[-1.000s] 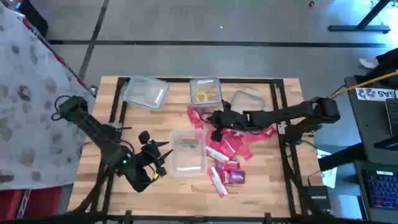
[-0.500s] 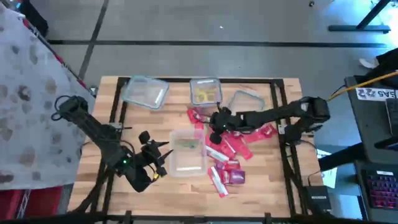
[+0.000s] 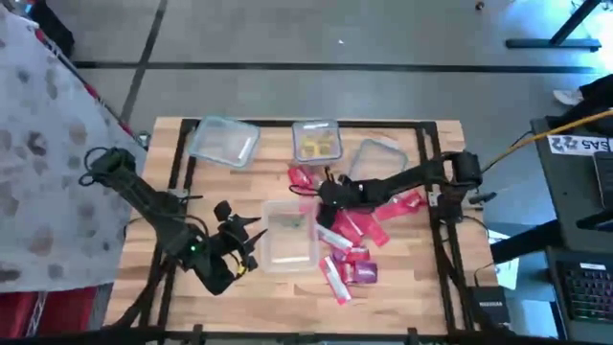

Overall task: Sort candy
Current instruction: Put the green candy stick into the rectangular transparent bin

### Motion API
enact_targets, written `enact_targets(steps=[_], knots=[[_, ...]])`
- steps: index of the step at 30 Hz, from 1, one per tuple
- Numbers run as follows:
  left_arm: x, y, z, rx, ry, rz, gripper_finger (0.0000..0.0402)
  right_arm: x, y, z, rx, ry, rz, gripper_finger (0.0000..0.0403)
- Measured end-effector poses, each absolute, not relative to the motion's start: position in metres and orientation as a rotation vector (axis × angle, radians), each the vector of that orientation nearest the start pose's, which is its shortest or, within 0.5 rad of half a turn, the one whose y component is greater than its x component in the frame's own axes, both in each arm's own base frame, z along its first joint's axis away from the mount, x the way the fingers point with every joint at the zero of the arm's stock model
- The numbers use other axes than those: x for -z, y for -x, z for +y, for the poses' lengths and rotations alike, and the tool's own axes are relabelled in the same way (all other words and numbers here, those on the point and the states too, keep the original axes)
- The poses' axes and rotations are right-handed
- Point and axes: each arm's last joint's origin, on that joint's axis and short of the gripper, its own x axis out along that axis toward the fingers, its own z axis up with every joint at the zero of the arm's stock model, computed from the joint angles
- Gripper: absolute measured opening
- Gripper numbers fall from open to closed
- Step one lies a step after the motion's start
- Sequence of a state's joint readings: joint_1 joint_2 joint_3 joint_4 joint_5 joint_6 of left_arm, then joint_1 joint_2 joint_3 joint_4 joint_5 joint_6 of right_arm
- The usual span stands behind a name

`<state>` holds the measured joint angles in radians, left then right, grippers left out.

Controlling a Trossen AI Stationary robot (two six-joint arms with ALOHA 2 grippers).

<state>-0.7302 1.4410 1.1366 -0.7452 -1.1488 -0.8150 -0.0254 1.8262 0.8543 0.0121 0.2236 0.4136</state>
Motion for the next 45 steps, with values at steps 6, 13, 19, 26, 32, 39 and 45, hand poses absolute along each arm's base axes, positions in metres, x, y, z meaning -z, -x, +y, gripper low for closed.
enact_targets(steps=[6, 13, 19, 26, 32, 39, 45], knots=[[-0.28, -0.224, -0.165, -0.576, -0.074, 0.409, 0.0143, -0.132, -0.323, -0.015, 0.435, -0.248, 0.86, 0.0017], [-0.28, -0.224, -0.165, -0.576, -0.075, 0.41, 0.0143, -0.183, -0.313, -0.004, 0.416, -0.194, 0.707, 0.0008], [-0.28, -0.224, -0.165, -0.576, -0.076, 0.41, 0.0143, -0.214, -0.317, 0.032, 0.095, -0.18, 0.522, 0.0005], [-0.28, -0.224, -0.165, -0.576, -0.074, 0.408, 0.0143, -0.206, -0.332, 0.052, -0.08, -0.157, 0.425, 0.0009], [-0.28, -0.224, -0.165, -0.581, -0.078, 0.404, 0.0143, -0.185, -0.351, 0.054, -0.084, -0.104, 0.489, 0.001], [-0.28, -0.224, -0.165, -0.583, -0.08, 0.402, 0.0143, -0.181, -0.37, 0.049, 0.004, 0.052, 0.623, 0.0011], [-0.28, -0.224, -0.165, -0.583, -0.08, 0.402, 0.0143, -0.172, -0.376, 0.04, 0.066, 0.111, 0.657, 0.0038]])
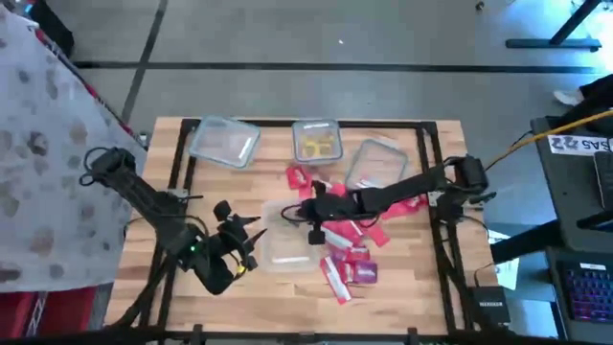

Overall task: Sort candy
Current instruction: Put the green candy stick into the rectangular transparent bin, then put the red candy stick into the rectangular transparent bin

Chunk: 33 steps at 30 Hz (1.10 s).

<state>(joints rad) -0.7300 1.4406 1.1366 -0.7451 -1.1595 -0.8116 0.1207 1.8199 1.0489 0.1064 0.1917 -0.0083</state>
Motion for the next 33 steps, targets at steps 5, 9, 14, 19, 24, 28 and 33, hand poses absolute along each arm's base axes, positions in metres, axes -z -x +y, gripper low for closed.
enact_targets(steps=[5, 9, 14, 19, 24, 28, 33], knots=[[-0.28, -0.224, -0.165, -0.583, -0.08, 0.403, 0.0143, -0.167, -0.377, 0.037, 0.095, 0.122, 0.674, 0.0103], [-0.28, -0.224, -0.165, -0.58, -0.081, 0.406, 0.0143, -0.172, -0.375, 0.036, 0.171, 0.154, 0.663, 0.0146], [-0.28, -0.224, -0.165, -0.58, -0.082, 0.408, 0.0143, -0.212, -0.365, 0.031, 0.274, 0.228, 0.618, 0.0157], [-0.28, -0.224, -0.165, -0.578, -0.081, 0.41, 0.0143, -0.241, -0.345, 0.001, 0.369, 0.191, 0.642, 0.0155], [-0.28, -0.223, -0.166, -0.571, -0.076, 0.415, 0.0143, -0.23, -0.334, -0.036, 0.348, -0.014, 0.745, 0.0155], [-0.28, -0.223, -0.167, -0.563, -0.076, 0.416, 0.0143, -0.194, -0.318, -0.048, 0.433, -0.155, 0.845, 0.0155], [-0.28, -0.222, -0.167, -0.562, -0.076, 0.416, 0.0143, -0.163, -0.298, -0.048, 0.577, -0.254, 0.882, 0.0154]])
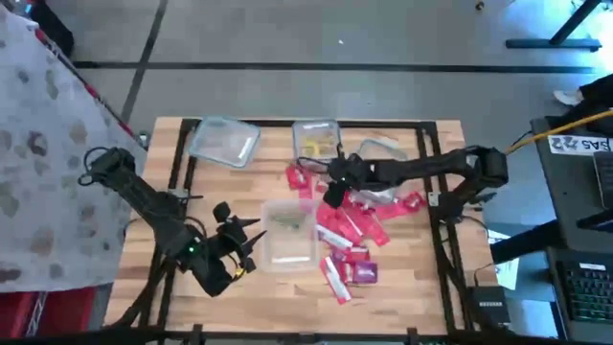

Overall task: Sort candy
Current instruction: Put the red candy stick into the rectangular transparent bin

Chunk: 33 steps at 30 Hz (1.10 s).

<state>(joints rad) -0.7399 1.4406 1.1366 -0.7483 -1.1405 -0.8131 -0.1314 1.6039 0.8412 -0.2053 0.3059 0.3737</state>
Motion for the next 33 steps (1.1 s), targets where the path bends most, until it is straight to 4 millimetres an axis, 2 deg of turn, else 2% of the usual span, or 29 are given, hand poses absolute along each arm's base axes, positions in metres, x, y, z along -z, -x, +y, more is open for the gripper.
enact_targets(steps=[5, 10, 17, 20, 23, 29, 33], knots=[[-0.28, -0.223, -0.167, -0.565, -0.075, 0.416, 0.0143, -0.143, -0.293, -0.049, 0.596, -0.274, 0.813, 0.0154], [-0.28, -0.223, -0.167, -0.565, -0.07, 0.412, 0.0143, -0.13, -0.302, -0.055, 0.625, -0.281, 0.764, 0.0154], [-0.28, -0.223, -0.167, -0.567, -0.069, 0.413, 0.0143, -0.107, -0.306, -0.063, 0.68, -0.287, 0.79, 0.0154], [-0.28, -0.223, -0.167, -0.568, -0.067, 0.413, 0.0143, -0.104, -0.307, -0.066, 0.679, -0.298, 0.792, 0.0151], [-0.28, -0.223, -0.167, -0.568, -0.067, 0.413, 0.0143, -0.101, -0.307, -0.067, 0.652, -0.321, 0.803, 0.0123], [-0.28, -0.223, -0.167, -0.567, -0.066, 0.413, 0.0143, -0.101, -0.307, -0.066, 0.573, -0.313, 0.837, 0.0013], [-0.28, -0.223, -0.167, -0.565, -0.066, 0.413, 0.0143, -0.107, -0.305, -0.06, 0.554, -0.293, 0.85, 0.0008]])
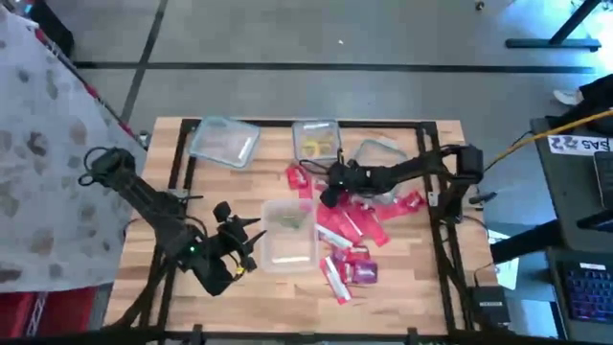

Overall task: Sort candy
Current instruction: Put the red candy stick into the rectangular transparent bin

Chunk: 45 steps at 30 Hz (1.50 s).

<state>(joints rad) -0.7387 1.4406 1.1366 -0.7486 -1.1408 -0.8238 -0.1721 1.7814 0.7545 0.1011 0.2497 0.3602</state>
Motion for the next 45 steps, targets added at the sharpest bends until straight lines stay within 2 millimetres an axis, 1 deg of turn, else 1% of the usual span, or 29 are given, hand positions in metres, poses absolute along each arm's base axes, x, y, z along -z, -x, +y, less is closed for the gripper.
enact_targets(steps=[3, 7, 11, 13, 16, 20, 23, 29, 31, 34, 37, 41, 43, 45], knots=[[-0.28, -0.223, -0.167, -0.565, -0.066, 0.414, 0.0143, -0.118, -0.302, -0.051, 0.535, -0.251, 0.844, 0.0002], [-0.28, -0.223, -0.167, -0.563, -0.06, 0.415, 0.0143, -0.149, -0.301, -0.039, 0.52, -0.223, 0.731, 0.0001], [-0.28, -0.223, -0.167, -0.563, -0.06, 0.416, 0.0143, -0.172, -0.295, -0.023, 0.512, -0.181, 0.664, 0.0], [-0.28, -0.222, -0.167, -0.563, -0.06, 0.416, 0.0143, -0.186, -0.295, -0.013, 0.478, -0.163, 0.611, 0.0], [-0.28, -0.223, -0.167, -0.562, -0.066, 0.417, 0.0143, -0.202, -0.302, 0.005, 0.373, -0.118, 0.557, 0.0], [-0.28, -0.224, -0.165, -0.579, -0.066, 0.408, 0.0143, -0.218, -0.322, 0.022, 0.184, -0.098, 0.395, 0.0], [-0.28, -0.224, -0.165, -0.579, -0.063, 0.405, 0.0143, -0.208, -0.336, 0.025, 0.134, -0.091, 0.39, 0.0], [-0.28, -0.224, -0.166, -0.576, -0.065, 0.406, 0.0143, -0.172, -0.36, 0.029, 0.083, -0.09, 0.503, 0.0001], [-0.28, -0.224, -0.165, -0.578, -0.068, 0.408, 0.0143, -0.156, -0.366, 0.03, 0.1, -0.079, 0.548, 0.0002], [-0.28, -0.224, -0.165, -0.578, -0.075, 0.411, 0.0143, -0.145, -0.371, 0.028, 0.14, -0.063, 0.579, 0.0013], [-0.28, -0.224, -0.165, -0.576, -0.084, 0.414, 0.0143, -0.146, -0.375, 0.026, 0.153, -0.063, 0.587, 0.0042], [-0.28, -0.224, -0.165, -0.579, -0.088, 0.413, 0.0143, -0.153, -0.376, 0.025, 0.181, -0.042, 0.61, 0.0096], [-0.28, -0.225, -0.163, -0.589, -0.093, 0.411, 0.0143, -0.166, -0.377, 0.025, 0.174, -0.019, 0.617, 0.0119], [-0.28, -0.226, -0.161, -0.597, -0.102, 0.415, 0.0143, -0.186, -0.374, 0.026, 0.184, 0.008, 0.629, 0.0133]])
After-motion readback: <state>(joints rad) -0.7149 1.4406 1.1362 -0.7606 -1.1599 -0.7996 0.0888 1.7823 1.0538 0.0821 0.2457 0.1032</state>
